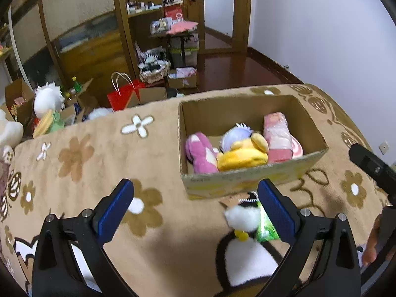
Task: Organize soft objects
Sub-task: 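Move both tools down toward the penguin plush and green tissue pack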
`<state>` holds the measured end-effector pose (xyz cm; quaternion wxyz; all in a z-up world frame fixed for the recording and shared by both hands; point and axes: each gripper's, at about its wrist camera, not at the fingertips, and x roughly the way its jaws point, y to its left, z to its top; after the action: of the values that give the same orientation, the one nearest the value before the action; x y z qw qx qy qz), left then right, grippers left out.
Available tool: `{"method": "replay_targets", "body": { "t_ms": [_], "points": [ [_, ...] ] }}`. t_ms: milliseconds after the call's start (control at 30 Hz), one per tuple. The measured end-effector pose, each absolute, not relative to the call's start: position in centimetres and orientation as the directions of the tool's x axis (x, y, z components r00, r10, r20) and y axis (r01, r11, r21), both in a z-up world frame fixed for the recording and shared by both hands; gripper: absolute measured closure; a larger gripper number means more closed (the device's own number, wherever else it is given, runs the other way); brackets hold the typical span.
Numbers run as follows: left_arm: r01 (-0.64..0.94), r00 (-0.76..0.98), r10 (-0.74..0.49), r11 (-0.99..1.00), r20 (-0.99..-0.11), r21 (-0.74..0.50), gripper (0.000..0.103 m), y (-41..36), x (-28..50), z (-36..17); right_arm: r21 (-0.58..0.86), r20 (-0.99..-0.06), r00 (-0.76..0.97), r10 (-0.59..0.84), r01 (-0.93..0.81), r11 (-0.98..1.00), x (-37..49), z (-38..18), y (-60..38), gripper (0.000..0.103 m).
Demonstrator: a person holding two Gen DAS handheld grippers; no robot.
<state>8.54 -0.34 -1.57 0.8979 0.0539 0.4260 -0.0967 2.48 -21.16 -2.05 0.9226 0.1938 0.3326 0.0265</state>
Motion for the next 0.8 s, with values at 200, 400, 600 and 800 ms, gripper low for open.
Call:
{"method": "replay_targets", "body": {
  "t_ms": [200, 400, 600, 800],
  "points": [
    [0.228, 0.582, -0.114, 0.973, -0.805, 0.028, 0.004, -0.8, 8.8, -2.4, 0.348, -0.653, 0.733, 0.189, 0.069, 0.935, 2.5, -3.5, -19.9, 0.0],
    [0.213, 0.555, -0.121, 0.977, -0.823, 0.001, 0.004, -0.6, 9.5, -3.6, 0.307, -0.684, 0.705, 0.189, 0.044, 0.951, 3.2, -4.7, -18.5, 0.0],
    [0.184, 0.528, -0.121, 0.983, -0.841, -0.025, 0.004, -0.5, 10.2, -5.1, 0.281, -0.718, 0.673, 0.178, 0.047, 0.958, 3.7, -6.0, -17.7, 0.0],
    [0.2, 0.493, -0.138, 0.979, -0.859, -0.042, 0.004, -1.3, 11.0, -6.3, 0.258, -0.751, 0.636, 0.177, 0.035, 0.966, 4.2, -7.3, -16.9, 0.0]
  ]
}}
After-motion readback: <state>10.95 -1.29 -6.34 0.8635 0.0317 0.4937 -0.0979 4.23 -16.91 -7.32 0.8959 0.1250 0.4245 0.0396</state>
